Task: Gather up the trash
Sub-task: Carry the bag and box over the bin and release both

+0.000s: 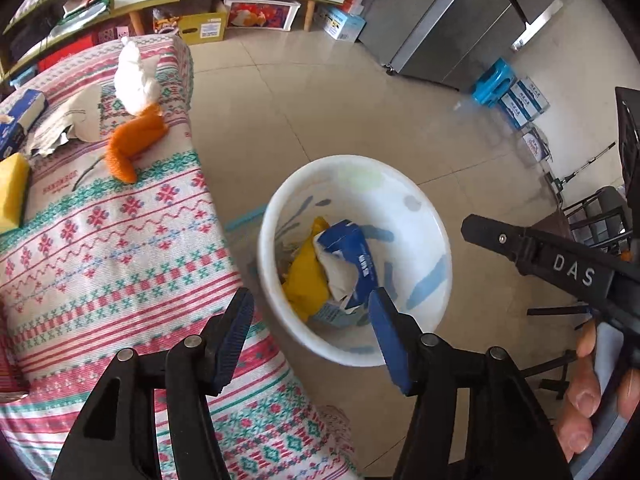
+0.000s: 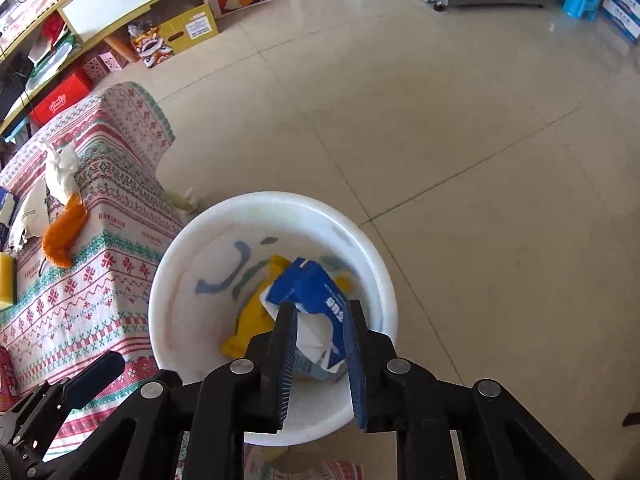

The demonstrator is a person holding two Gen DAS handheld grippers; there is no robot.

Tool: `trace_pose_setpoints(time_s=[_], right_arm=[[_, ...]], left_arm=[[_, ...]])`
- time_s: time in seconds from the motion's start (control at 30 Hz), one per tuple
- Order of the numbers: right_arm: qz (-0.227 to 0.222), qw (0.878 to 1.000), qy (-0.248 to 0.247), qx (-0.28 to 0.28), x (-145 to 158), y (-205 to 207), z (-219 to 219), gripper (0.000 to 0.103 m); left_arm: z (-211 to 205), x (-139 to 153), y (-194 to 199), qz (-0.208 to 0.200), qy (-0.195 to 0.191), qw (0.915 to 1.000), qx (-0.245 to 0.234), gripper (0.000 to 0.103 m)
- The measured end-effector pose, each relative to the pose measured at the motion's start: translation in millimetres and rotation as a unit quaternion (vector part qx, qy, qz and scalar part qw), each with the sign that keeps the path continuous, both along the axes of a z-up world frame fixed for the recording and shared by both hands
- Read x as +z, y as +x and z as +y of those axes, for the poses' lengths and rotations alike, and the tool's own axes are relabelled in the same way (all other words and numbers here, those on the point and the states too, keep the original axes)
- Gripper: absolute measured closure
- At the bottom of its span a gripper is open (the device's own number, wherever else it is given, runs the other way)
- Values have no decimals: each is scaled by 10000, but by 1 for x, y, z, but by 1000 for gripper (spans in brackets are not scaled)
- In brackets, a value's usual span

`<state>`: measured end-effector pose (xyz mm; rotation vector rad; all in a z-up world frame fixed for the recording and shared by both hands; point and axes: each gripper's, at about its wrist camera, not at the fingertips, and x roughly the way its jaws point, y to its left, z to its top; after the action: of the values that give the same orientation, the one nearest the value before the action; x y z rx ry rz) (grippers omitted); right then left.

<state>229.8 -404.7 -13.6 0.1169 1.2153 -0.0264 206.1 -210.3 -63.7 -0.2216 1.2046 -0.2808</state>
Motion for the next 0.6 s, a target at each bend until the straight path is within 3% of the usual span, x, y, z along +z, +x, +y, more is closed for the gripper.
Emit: trace_pose_setpoints(time_s=[0.17, 0.27, 0.4, 0.6], right_arm=[[-96, 9997, -93, 188, 3, 3, 19, 74], [-107, 9991, -118, 384, 3, 5, 35, 64], [-95, 9982, -166, 566, 2, 6, 52, 62], [-96, 9966, -115, 812, 1, 6, 78, 51]], left_arm=[[49, 14, -18, -2, 33, 9997, 230, 40], [90, 24, -30, -29, 49, 9988, 489, 40], [151, 33, -48, 2, 126, 9960, 880, 40], [257, 38, -73, 65, 117, 9845, 1751, 41]])
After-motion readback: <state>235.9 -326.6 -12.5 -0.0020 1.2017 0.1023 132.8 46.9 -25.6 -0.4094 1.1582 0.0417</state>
